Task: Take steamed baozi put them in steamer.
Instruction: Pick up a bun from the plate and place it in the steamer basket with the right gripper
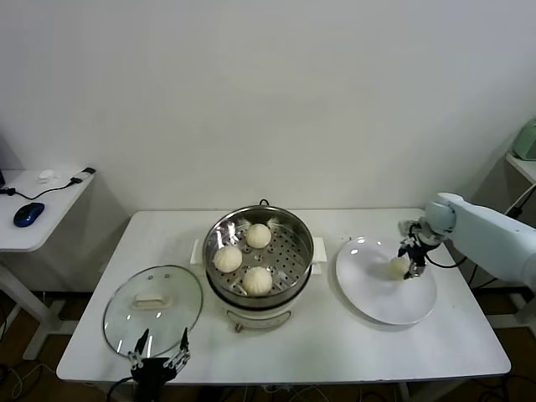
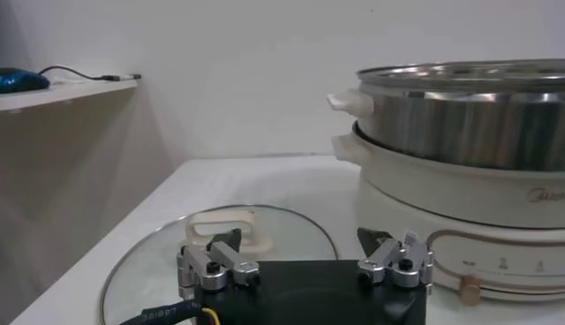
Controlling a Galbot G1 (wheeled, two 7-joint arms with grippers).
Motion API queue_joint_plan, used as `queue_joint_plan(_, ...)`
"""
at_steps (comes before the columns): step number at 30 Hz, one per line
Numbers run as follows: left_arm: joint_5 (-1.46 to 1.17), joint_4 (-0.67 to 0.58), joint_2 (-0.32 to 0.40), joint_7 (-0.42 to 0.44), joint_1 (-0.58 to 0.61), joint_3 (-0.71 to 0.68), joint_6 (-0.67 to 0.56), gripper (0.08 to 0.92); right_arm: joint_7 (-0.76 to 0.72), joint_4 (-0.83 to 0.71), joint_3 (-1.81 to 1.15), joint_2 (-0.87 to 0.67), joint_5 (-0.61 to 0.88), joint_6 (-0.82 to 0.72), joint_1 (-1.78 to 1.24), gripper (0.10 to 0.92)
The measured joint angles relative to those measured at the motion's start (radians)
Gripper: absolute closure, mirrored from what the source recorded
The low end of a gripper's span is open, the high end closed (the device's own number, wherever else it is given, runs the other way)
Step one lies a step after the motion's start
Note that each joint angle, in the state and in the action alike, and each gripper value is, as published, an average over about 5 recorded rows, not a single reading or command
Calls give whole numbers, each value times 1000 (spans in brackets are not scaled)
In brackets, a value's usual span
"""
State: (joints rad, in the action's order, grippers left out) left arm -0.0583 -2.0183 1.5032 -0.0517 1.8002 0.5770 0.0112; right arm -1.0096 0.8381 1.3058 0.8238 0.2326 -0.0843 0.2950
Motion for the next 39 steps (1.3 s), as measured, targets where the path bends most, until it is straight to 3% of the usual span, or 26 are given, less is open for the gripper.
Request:
queue_joint_plan(10, 3, -11, -10, 1, 8, -9, 2, 177, 2, 256, 266, 32, 300, -83, 395, 337)
queue_joint_plan(21, 18, -26, -13, 0, 18, -30, 0, 177, 99, 520, 388, 196, 653, -217, 657, 336)
queue_joint_plan(28, 22, -42, -6, -1, 29, -28, -1, 177, 181, 566, 405, 299, 717, -289, 622, 335)
queue_joint_plan(39, 22, -51, -4, -1, 32, -23, -3, 177, 261, 543, 422, 356, 686, -352, 503, 338)
